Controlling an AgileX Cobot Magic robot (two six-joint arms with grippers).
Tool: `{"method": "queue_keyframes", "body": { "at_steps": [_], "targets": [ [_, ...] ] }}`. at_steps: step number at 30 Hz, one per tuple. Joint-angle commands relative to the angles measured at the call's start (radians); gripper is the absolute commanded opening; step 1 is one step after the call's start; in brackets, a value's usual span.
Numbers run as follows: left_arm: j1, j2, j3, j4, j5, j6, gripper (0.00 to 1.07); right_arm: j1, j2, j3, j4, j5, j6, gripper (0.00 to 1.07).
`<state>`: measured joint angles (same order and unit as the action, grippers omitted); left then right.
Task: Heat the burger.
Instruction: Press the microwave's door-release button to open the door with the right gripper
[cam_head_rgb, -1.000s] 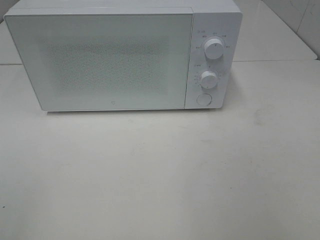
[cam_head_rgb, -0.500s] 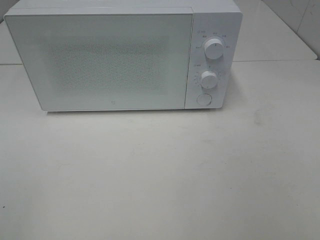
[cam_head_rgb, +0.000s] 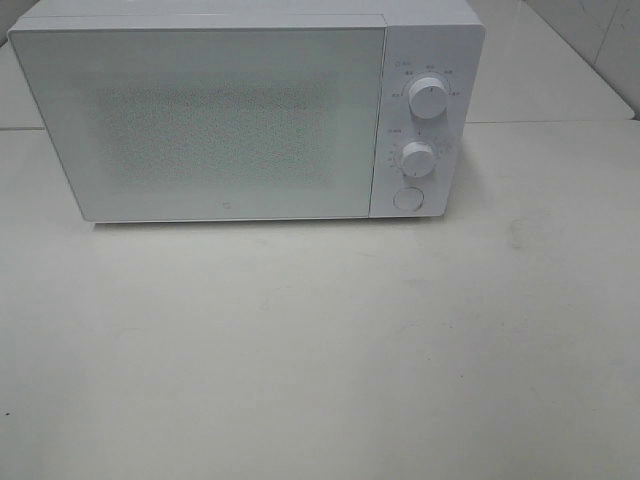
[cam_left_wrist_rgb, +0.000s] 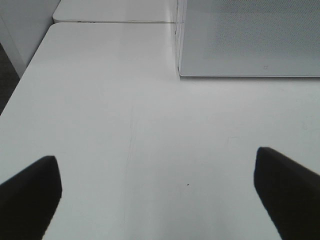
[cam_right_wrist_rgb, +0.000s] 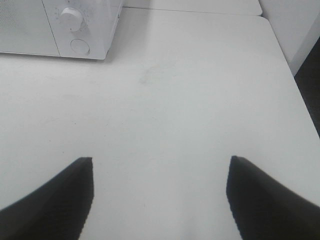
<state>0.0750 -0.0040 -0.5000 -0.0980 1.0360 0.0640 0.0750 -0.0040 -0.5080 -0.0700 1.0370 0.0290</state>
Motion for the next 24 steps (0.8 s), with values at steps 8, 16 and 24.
{"method": "queue_keyframes", "body": {
  "at_steps": [8, 16, 24],
  "targets": [
    [-0.006, -0.023, 0.003, -0.005, -0.008, -0.004, 0.98, -0.004, 0.102, -0.023, -0.004, -0.172, 0.001, 0.74],
    [-0.006, -0.023, 0.003, -0.005, -0.008, -0.004, 0.98, -0.004, 0.275, -0.021, -0.005, -0.406, 0.001, 0.74],
    [-0.006, -0.023, 0.003, -0.005, -0.008, -0.004, 0.98, -0.004, 0.514, -0.021, -0.005, -0.622, 0.005, 0.74]
  ]
}}
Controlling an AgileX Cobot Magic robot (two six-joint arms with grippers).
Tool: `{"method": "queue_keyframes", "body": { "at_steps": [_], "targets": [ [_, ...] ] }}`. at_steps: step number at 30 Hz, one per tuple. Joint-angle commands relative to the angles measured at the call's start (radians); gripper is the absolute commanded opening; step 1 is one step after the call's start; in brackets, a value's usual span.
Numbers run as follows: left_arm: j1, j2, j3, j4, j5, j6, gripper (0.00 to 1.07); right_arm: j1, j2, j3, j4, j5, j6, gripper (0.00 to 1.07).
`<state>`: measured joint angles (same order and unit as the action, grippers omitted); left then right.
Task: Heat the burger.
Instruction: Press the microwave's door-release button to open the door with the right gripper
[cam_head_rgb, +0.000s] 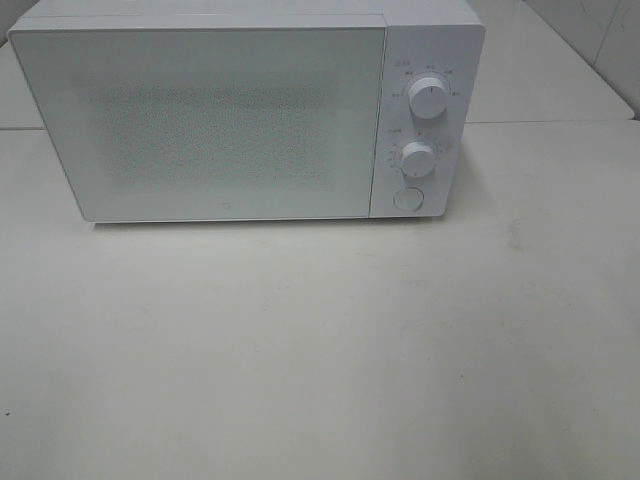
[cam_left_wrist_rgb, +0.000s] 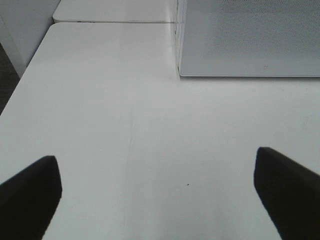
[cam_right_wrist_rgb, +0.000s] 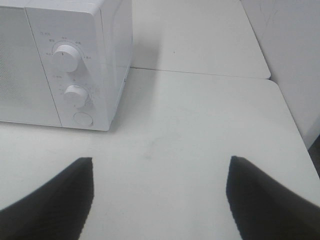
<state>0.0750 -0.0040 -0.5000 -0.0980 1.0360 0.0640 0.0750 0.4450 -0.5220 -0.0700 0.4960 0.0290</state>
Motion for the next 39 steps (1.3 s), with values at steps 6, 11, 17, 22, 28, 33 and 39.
{"method": "queue_keyframes", "body": {
  "at_steps": [6, 11, 17, 22, 28, 33, 39],
  "targets": [
    [-0.006, -0.023, 0.003, -0.005, -0.008, -0.004, 0.98, -0.004, 0.228, -0.007, -0.004, -0.229, 0.005, 0.74],
    [-0.006, -0.023, 0.003, -0.005, -0.008, -0.004, 0.98, -0.004, 0.321, -0.007, -0.004, -0.332, 0.005, 0.74],
    [-0.006, -0.023, 0.003, -0.005, -0.008, -0.004, 0.98, -0.004, 0.456, -0.007, -0.004, -0.508, 0.018, 0.74],
    [-0.006, -0.023, 0.003, -0.005, -0.008, -0.004, 0.98, -0.004, 0.558, -0.007, -0.004, -0.671, 0.030, 0.74],
    [-0.006, -0.023, 0.003, -0.005, -0.008, -0.004, 0.98, -0.004, 0.683, -0.007, -0.005, -0.850, 0.029, 0.74],
    [-0.006, -0.023, 0.003, -0.005, -0.008, -0.004, 0.98, 0.001, 0.776, 0.040, 0.006, -1.063, 0.023, 0.74],
    [-0.006, -0.023, 0.003, -0.005, -0.008, -0.004, 0.98, 0.107, 0.854, 0.146, 0.190, -1.372, -0.113, 0.74]
  ]
}}
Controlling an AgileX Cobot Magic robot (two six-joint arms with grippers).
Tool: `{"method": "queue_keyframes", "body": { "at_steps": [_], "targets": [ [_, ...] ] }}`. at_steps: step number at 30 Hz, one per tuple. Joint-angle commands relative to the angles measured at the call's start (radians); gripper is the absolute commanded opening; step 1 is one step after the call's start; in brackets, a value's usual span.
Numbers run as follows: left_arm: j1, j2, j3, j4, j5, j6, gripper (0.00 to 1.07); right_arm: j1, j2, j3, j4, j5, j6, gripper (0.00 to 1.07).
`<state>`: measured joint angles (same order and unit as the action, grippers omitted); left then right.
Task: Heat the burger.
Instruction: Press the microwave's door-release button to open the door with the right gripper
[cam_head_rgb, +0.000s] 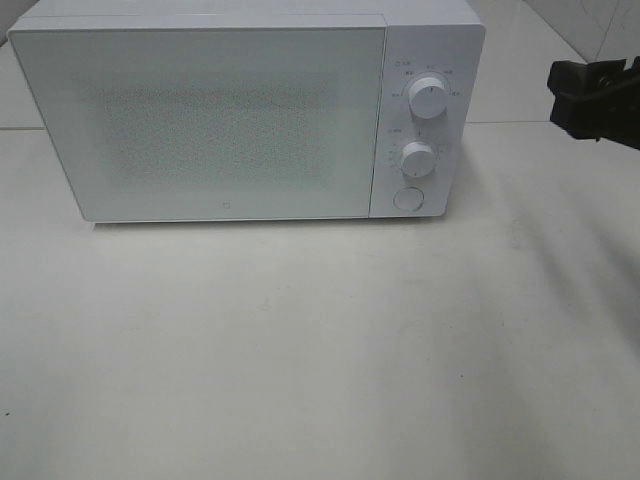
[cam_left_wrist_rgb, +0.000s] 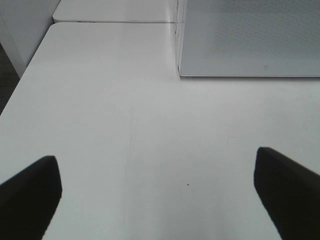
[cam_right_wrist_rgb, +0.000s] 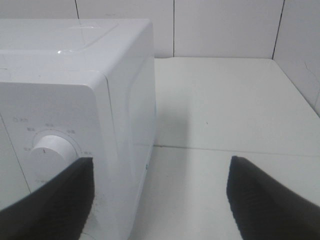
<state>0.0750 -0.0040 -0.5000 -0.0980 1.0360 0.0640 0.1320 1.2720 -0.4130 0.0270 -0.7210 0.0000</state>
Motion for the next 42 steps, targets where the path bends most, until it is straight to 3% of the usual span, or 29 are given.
{"method": "queue_keyframes", "body": {
  "at_steps": [1, 3, 10, 12, 20, 29, 42],
  "targets": [
    [-0.006, -0.023, 0.003, -0.005, -0.008, -0.004, 0.98, 0.050, 0.027, 0.037, 0.093, -0.155, -0.084, 0.74],
    [-0.006, -0.023, 0.003, -0.005, -0.008, -0.004, 0.98, 0.126, 0.070, 0.064, 0.220, -0.256, -0.174, 0.74],
    [-0.006, -0.023, 0.003, -0.005, -0.008, -0.004, 0.98, 0.264, 0.168, 0.073, 0.376, -0.349, -0.256, 0.74],
    [-0.006, -0.023, 0.003, -0.005, -0.008, -0.004, 0.98, 0.357, 0.240, 0.073, 0.467, -0.433, -0.266, 0.74],
    [-0.006, -0.023, 0.003, -0.005, -0.008, -0.004, 0.98, 0.478, 0.365, 0.073, 0.575, -0.536, -0.266, 0.74],
    [-0.006, -0.023, 0.003, -0.005, -0.008, -0.004, 0.98, 0.574, 0.479, 0.070, 0.654, -0.561, -0.262, 0.74],
    [-0.006, -0.023, 0.003, -0.005, -0.008, -0.004, 0.98, 0.593, 0.486, 0.070, 0.662, -0.559, -0.182, 0.74]
  ]
}}
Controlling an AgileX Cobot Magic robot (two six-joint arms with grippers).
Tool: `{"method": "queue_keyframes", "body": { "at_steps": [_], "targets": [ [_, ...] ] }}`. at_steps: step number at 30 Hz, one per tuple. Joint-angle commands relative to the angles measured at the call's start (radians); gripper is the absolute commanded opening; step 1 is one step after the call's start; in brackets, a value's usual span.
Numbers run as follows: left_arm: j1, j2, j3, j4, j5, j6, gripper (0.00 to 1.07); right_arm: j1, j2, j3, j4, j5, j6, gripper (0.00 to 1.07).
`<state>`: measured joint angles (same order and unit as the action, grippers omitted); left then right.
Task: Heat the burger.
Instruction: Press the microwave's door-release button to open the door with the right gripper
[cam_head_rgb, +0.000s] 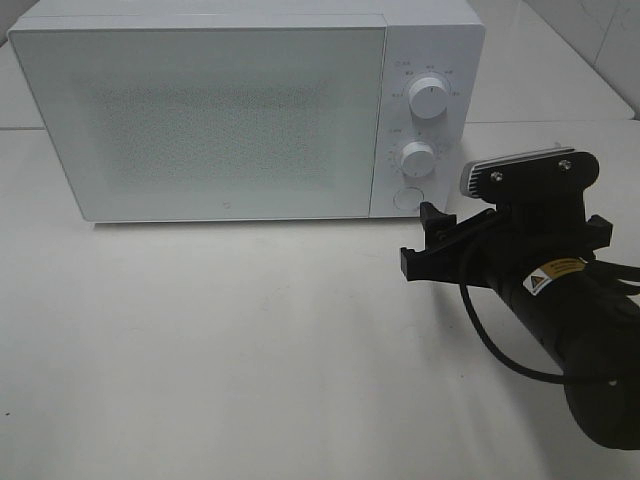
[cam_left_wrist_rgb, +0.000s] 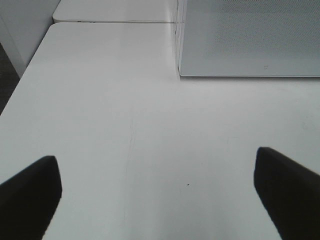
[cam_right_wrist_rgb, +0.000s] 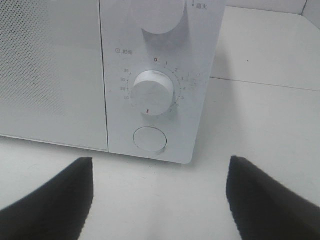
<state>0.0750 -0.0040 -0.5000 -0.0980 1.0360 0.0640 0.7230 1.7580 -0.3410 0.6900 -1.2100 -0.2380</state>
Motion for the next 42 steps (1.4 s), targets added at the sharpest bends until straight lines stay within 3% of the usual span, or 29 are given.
{"method": "queue_keyframes", "body": {
  "at_steps": [1, 12, 16, 20, 21, 23, 25, 26, 27, 28, 29, 30, 31, 32, 42],
  "targets": [
    [-0.006, -0.023, 0.003, -0.005, -0.008, -0.004, 0.98, 0.002, 0.000, -0.002, -0.001, -0.070, 0.087, 0.74],
    [-0.006, -0.023, 0.003, -0.005, -0.008, -0.004, 0.98, 0.002, 0.000, -0.002, -0.001, -0.063, 0.775, 0.73],
    [-0.006, -0.023, 0.003, -0.005, -0.008, -0.004, 0.98, 0.002, 0.000, -0.002, -0.001, -0.049, 1.149, 0.66],
    [-0.006, -0.023, 0.003, -0.005, -0.008, -0.004, 0.98, 0.002, 0.000, -0.002, 0.002, -0.025, 1.319, 0.60],
    [-0.006, -0.023, 0.003, -0.005, -0.008, -0.004, 0.98, 0.002, 0.000, -0.002, 0.000, -0.011, 1.411, 0.54],
    [-0.006, -0.023, 0.003, -0.005, -0.008, -0.004, 0.98, 0.002, 0.000, -0.002, -0.001, -0.004, 1.445, 0.50],
    [-0.006, -0.023, 0.003, -0.005, -0.008, -0.004, 0.98, 0.002, 0.000, -0.002, 0.000, 0.029, 1.528, 0.38],
    [-0.006, -0.023, 0.003, -0.005, -0.008, -0.004, 0.98, 0.002, 0.000, -0.002, 0.000, 0.029, 1.528, 0.38],
    [-0.006, -0.023, 0.003, -0.005, -0.008, -0.004, 0.98, 0.002, 0.000, -0.002, 0.000, 0.054, 1.599, 0.25],
    [-0.006, -0.023, 0.003, -0.005, -0.008, -0.004, 0.98, 0.002, 0.000, -0.002, 0.000, 0.054, 1.599, 0.25],
    [-0.006, -0.023, 0.003, -0.005, -0.008, -0.004, 0.98, 0.002, 0.000, -0.002, 0.000, 0.065, 1.626, 0.20],
    [-0.006, -0.023, 0.003, -0.005, -0.008, -0.004, 0.98, 0.002, 0.000, -0.002, 0.000, 0.089, 1.655, 0.08],
    [-0.006, -0.023, 0.003, -0.005, -0.008, -0.004, 0.98, 0.002, 0.000, -0.002, 0.000, 0.089, 1.655, 0.08],
    [-0.006, -0.023, 0.003, -0.005, -0.008, -0.004, 0.98, 0.002, 0.000, -0.002, 0.000, 0.096, 1.662, 0.00],
    [-0.006, -0.023, 0.003, -0.005, -0.008, -0.004, 0.98, 0.002, 0.000, -0.002, -0.001, 0.115, 1.681, 0.00]
  ]
}}
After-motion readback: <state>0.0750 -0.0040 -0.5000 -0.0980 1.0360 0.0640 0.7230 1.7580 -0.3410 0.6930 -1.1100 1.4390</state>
